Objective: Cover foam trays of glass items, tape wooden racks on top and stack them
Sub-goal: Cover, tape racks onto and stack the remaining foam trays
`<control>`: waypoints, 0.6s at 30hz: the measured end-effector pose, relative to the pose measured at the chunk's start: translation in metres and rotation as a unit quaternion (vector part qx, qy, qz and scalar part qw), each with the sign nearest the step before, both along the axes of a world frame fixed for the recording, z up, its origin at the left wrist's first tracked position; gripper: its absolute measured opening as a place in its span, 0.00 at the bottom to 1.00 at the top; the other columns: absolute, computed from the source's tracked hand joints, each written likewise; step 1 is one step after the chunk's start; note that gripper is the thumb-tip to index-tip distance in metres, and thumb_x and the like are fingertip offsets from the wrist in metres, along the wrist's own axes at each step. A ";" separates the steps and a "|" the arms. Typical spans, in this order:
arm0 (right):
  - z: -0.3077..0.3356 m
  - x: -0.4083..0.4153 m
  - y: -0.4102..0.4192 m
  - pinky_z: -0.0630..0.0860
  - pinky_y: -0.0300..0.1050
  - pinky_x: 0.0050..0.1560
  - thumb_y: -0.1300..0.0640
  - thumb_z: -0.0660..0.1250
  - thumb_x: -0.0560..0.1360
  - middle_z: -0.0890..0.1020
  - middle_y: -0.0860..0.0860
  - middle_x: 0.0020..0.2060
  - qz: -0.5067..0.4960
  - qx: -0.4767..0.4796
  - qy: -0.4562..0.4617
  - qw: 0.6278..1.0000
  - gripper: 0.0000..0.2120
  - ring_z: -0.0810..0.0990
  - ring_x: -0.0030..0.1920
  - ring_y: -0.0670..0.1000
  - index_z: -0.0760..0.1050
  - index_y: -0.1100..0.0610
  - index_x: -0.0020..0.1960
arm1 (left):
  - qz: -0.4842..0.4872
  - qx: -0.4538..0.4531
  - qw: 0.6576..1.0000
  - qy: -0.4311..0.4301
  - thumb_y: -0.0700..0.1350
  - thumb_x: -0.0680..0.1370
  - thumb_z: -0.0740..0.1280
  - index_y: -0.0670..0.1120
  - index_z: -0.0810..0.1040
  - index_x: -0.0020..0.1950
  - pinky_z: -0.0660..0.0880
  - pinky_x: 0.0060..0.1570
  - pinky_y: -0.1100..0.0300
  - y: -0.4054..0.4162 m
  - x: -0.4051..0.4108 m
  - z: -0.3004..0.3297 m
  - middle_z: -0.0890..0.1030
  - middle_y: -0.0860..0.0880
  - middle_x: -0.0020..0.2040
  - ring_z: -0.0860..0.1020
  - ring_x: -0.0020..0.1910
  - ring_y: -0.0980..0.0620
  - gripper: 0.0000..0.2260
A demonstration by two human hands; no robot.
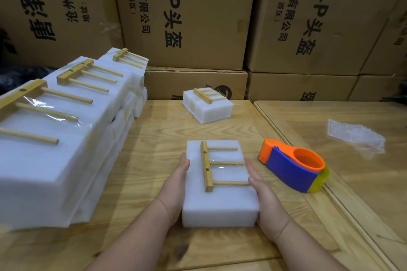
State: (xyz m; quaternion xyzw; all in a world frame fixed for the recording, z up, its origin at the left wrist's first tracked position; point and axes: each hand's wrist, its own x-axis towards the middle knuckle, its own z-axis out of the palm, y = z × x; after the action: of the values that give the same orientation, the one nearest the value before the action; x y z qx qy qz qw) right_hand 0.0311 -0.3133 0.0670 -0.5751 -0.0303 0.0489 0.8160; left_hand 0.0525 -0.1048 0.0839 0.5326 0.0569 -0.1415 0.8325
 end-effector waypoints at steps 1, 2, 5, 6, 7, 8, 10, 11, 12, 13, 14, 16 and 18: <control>0.000 -0.001 0.001 0.78 0.41 0.54 0.51 0.62 0.72 0.82 0.43 0.63 -0.002 0.006 0.001 1.000 0.32 0.81 0.62 0.46 0.65 0.46 0.76 | 0.013 -0.020 1.000 0.000 0.56 0.84 0.58 0.53 0.64 0.80 0.66 0.74 0.46 -0.002 0.001 -0.002 0.72 0.50 0.75 0.72 0.72 0.47 0.24; 0.000 -0.001 0.003 0.79 0.40 0.52 0.50 0.63 0.72 0.82 0.43 0.63 -0.001 0.009 0.000 1.000 0.31 0.82 0.61 0.46 0.66 0.46 0.75 | 0.042 -0.015 0.999 -0.015 0.52 0.85 0.58 0.54 0.62 0.81 0.63 0.76 0.46 -0.004 0.003 -0.004 0.70 0.52 0.77 0.71 0.74 0.49 0.23; 0.001 0.000 0.003 0.81 0.36 0.47 0.51 0.63 0.72 0.84 0.42 0.59 0.000 0.003 -0.001 1.000 0.29 0.83 0.59 0.44 0.67 0.45 0.73 | 0.108 0.033 0.992 -0.060 0.43 0.85 0.56 0.51 0.59 0.81 0.59 0.78 0.50 -0.008 0.004 -0.011 0.65 0.57 0.78 0.66 0.76 0.55 0.23; 0.001 0.000 0.003 0.80 0.35 0.47 0.51 0.62 0.73 0.84 0.40 0.58 0.001 -0.003 0.000 1.000 0.29 0.83 0.58 0.42 0.66 0.46 0.75 | 0.110 0.030 0.991 -0.065 0.43 0.85 0.55 0.51 0.62 0.81 0.59 0.78 0.50 -0.009 0.004 -0.013 0.68 0.57 0.77 0.67 0.75 0.55 0.22; 0.002 -0.001 0.003 0.80 0.34 0.48 0.52 0.61 0.76 0.84 0.38 0.58 -0.003 -0.010 0.002 1.000 0.28 0.82 0.58 0.40 0.64 0.47 0.76 | 0.106 0.018 0.992 -0.066 0.43 0.85 0.55 0.51 0.65 0.79 0.61 0.77 0.49 -0.009 0.003 -0.011 0.73 0.57 0.74 0.71 0.73 0.55 0.21; 0.001 0.000 0.002 0.79 0.34 0.50 0.52 0.60 0.78 0.83 0.37 0.59 -0.010 -0.022 0.002 1.000 0.27 0.81 0.59 0.38 0.64 0.48 0.77 | 0.097 0.005 0.993 -0.062 0.44 0.85 0.55 0.52 0.70 0.77 0.64 0.75 0.49 -0.009 0.003 -0.010 0.77 0.57 0.70 0.74 0.69 0.55 0.19; 0.005 -0.006 0.002 0.74 0.35 0.59 0.49 0.61 0.80 0.78 0.37 0.66 -0.033 -0.056 -0.019 0.998 0.26 0.77 0.64 0.36 0.65 0.48 0.78 | 0.069 -0.003 0.996 -0.050 0.49 0.85 0.58 0.52 0.77 0.71 0.70 0.71 0.48 -0.006 -0.002 -0.005 0.81 0.53 0.66 0.79 0.65 0.52 0.16; 0.006 -0.010 0.001 0.70 0.35 0.63 0.46 0.62 0.80 0.75 0.37 0.69 -0.053 -0.076 -0.035 0.995 0.27 0.74 0.65 0.32 0.65 0.46 0.78 | 0.053 0.005 0.997 -0.050 0.53 0.84 0.60 0.51 0.80 0.68 0.74 0.68 0.48 -0.003 -0.009 -0.001 0.82 0.50 0.64 0.80 0.63 0.50 0.16; 0.006 -0.015 0.001 0.67 0.33 0.64 0.44 0.63 0.79 0.71 0.36 0.71 -0.078 -0.089 -0.049 0.992 0.28 0.70 0.64 0.27 0.63 0.43 0.78 | 0.041 0.032 0.997 -0.062 0.57 0.82 0.63 0.51 0.83 0.65 0.77 0.64 0.49 0.000 -0.017 0.001 0.84 0.47 0.62 0.82 0.62 0.48 0.17; 0.005 -0.020 0.001 0.66 0.31 0.62 0.42 0.64 0.77 0.68 0.34 0.71 -0.096 -0.093 -0.058 0.989 0.31 0.68 0.63 0.23 0.60 0.40 0.78 | 0.042 0.065 0.994 -0.077 0.60 0.80 0.65 0.51 0.84 0.62 0.77 0.64 0.49 0.004 -0.028 0.002 0.84 0.47 0.60 0.82 0.61 0.48 0.19; 0.003 -0.025 0.000 0.66 0.30 0.62 0.42 0.65 0.75 0.67 0.35 0.72 -0.104 -0.096 -0.071 0.987 0.33 0.66 0.64 0.23 0.59 0.38 0.78 | 0.053 0.097 0.989 -0.098 0.60 0.78 0.64 0.51 0.85 0.61 0.75 0.66 0.48 0.010 -0.038 0.000 0.85 0.47 0.60 0.81 0.63 0.49 0.20; -0.005 -0.032 -0.004 0.67 0.29 0.62 0.47 0.68 0.72 0.67 0.35 0.73 -0.092 -0.117 -0.098 0.984 0.37 0.66 0.68 0.27 0.59 0.38 0.77 | 0.066 0.156 0.974 -0.150 0.56 0.79 0.60 0.52 0.84 0.63 0.69 0.72 0.48 0.025 -0.059 -0.008 0.84 0.50 0.62 0.78 0.67 0.51 0.20; -0.011 -0.039 -0.005 0.70 0.28 0.59 0.51 0.72 0.70 0.72 0.32 0.70 -0.082 -0.181 -0.114 0.973 0.37 0.70 0.68 0.30 0.61 0.38 0.74 | 0.051 0.237 0.952 -0.186 0.55 0.81 0.59 0.57 0.84 0.62 0.70 0.68 0.62 0.040 -0.079 -0.014 0.84 0.56 0.61 0.78 0.66 0.58 0.16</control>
State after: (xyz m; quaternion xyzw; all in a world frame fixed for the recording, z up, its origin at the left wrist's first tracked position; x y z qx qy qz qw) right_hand -0.0076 -0.3187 0.0556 -0.7157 -0.0665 -0.0795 0.6907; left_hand -0.0267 -0.0645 0.0699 0.7277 -0.0406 0.0203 0.6844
